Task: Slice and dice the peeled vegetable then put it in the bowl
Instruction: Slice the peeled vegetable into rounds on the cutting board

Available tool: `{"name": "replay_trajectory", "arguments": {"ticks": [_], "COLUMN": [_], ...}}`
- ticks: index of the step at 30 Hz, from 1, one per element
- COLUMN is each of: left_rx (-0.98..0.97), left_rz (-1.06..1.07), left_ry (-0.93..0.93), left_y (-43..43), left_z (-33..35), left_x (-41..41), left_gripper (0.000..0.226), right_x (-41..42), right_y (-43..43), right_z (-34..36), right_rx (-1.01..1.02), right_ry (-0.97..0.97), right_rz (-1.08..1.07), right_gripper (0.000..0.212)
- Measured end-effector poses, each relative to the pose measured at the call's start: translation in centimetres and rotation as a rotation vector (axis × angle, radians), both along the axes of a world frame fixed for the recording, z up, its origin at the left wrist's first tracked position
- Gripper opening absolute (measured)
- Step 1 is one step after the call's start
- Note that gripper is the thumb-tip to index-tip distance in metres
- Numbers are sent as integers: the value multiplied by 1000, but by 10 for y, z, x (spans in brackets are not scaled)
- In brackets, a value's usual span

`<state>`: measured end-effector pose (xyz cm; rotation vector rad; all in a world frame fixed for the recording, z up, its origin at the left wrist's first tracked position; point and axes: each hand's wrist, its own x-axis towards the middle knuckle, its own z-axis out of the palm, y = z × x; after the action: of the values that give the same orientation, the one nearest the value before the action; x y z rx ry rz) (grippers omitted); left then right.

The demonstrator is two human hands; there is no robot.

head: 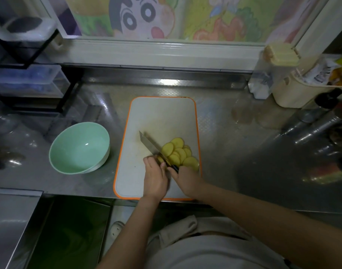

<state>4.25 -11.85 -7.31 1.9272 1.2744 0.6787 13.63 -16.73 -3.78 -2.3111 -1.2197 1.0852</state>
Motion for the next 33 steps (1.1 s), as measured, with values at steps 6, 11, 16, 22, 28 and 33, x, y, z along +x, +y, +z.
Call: {"name": "replay_trajectory", "arguments": {"ticks": [6, 11, 16, 22, 28, 33], "left_rx": [3, -66, -51, -38, -287, -804], "left_rz": [-9, 71, 86, 68, 190, 143], "left_ry": [-78, -111, 30, 129, -277, -631], "left_y": [1, 7, 13, 22, 29, 29], "left_z": [-3, -5, -12, -9, 32, 57], "left_x": [-10, -21, -31, -31, -1, 21], "left_gripper": [30, 26, 32, 36, 29, 34], "right_x": [13, 16, 22, 36, 47, 45], "right_y": [1, -3, -2, -1, -11, -17], "right_z": [2, 10, 18, 44, 42, 38], "right_rx": [-28, 7, 83, 22, -63, -88], "right_ry": [112, 248, 381, 737, 1109, 1287], "right_rz": [15, -29, -173, -314, -372, -386], "right_gripper": [48, 42, 44, 49, 52, 43]}}
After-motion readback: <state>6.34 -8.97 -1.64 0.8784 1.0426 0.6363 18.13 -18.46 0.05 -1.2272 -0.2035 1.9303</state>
